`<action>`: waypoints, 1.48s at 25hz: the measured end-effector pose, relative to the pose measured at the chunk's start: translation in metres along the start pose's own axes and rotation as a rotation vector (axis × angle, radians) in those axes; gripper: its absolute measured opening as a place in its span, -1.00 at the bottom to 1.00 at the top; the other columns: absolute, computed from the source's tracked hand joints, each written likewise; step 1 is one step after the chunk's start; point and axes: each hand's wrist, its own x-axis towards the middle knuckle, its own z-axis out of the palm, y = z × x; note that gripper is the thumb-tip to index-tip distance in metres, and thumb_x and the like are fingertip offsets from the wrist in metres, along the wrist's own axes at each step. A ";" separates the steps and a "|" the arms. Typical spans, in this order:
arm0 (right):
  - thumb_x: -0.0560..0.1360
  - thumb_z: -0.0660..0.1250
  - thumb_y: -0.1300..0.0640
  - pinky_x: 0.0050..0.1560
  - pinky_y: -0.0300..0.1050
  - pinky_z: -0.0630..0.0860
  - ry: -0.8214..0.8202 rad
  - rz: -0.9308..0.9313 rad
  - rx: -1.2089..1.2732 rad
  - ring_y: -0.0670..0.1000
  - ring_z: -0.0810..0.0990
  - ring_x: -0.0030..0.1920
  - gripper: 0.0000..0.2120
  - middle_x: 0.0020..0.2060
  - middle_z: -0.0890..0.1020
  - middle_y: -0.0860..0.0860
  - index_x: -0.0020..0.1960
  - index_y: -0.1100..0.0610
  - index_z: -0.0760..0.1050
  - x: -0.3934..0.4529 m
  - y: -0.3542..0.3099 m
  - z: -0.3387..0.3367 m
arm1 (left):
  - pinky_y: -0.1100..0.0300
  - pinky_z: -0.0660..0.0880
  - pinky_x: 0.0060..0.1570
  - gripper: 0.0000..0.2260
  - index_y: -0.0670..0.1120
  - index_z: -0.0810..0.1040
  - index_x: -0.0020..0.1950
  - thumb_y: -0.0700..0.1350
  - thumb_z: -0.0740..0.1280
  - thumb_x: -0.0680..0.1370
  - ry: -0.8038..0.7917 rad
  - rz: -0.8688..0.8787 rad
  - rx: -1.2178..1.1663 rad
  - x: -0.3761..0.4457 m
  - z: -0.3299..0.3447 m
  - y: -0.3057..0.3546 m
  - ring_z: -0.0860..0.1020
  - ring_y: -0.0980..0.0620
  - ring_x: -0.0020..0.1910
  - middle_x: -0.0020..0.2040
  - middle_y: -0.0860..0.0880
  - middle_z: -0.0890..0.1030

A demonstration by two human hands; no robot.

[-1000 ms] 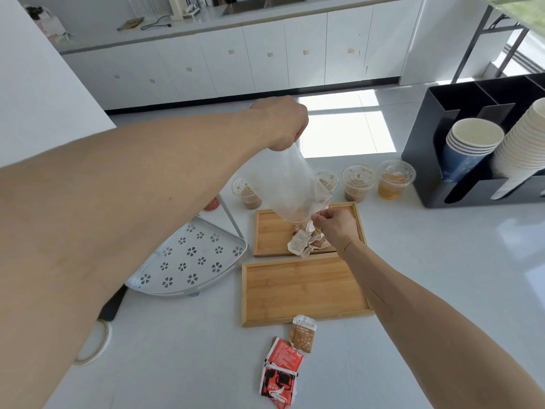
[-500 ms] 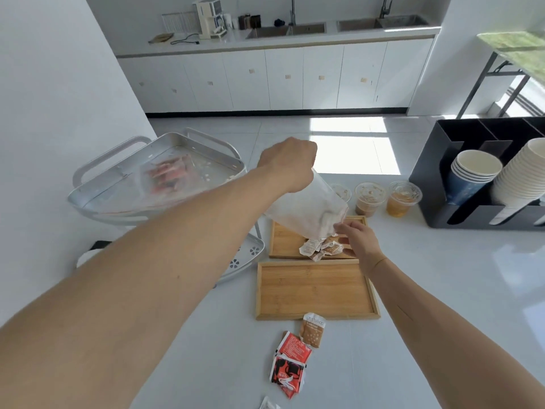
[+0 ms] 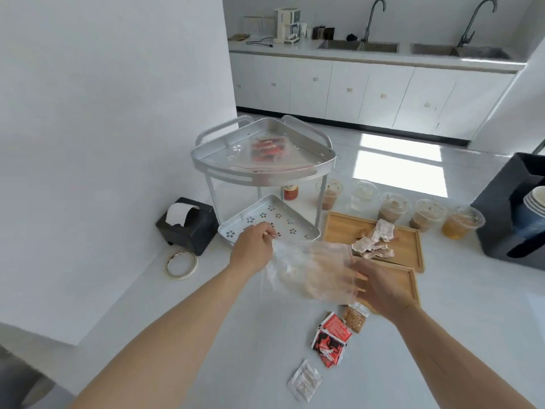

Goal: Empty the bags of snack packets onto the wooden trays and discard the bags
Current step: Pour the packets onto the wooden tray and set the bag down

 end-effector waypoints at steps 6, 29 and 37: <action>0.42 0.46 0.31 -0.21 -0.07 0.57 -0.088 0.048 -0.244 0.09 0.67 -0.24 -0.80 -0.18 0.67 0.13 -0.06 0.14 0.48 -0.006 0.050 0.092 | 0.25 0.41 -0.39 -0.83 -0.02 0.51 0.00 -0.21 0.15 0.61 0.087 -0.377 -0.304 -0.058 -0.032 -0.113 0.69 -0.04 -0.22 -0.08 -0.02 0.54; 0.39 0.38 0.08 -0.25 0.05 0.69 -0.112 0.159 -0.923 0.09 0.69 -0.42 -0.82 -0.49 0.68 0.06 -0.31 0.17 0.59 -0.066 0.187 0.193 | 0.11 0.57 -0.11 -0.72 0.05 0.54 0.13 -0.18 0.33 0.45 0.058 -0.701 0.012 -0.188 -0.037 -0.264 0.58 0.00 -0.12 -0.17 0.10 0.60; 0.42 0.32 -0.16 -0.31 -0.18 0.48 -0.143 0.047 -1.276 0.03 0.65 -0.25 -0.75 -0.30 0.67 -0.03 -0.21 0.02 0.56 -0.063 0.151 0.179 | 0.11 0.52 0.00 -0.72 0.01 0.51 0.21 -0.10 0.36 0.50 0.062 -0.626 0.133 -0.178 -0.043 -0.253 0.53 0.00 0.01 0.10 -0.01 0.54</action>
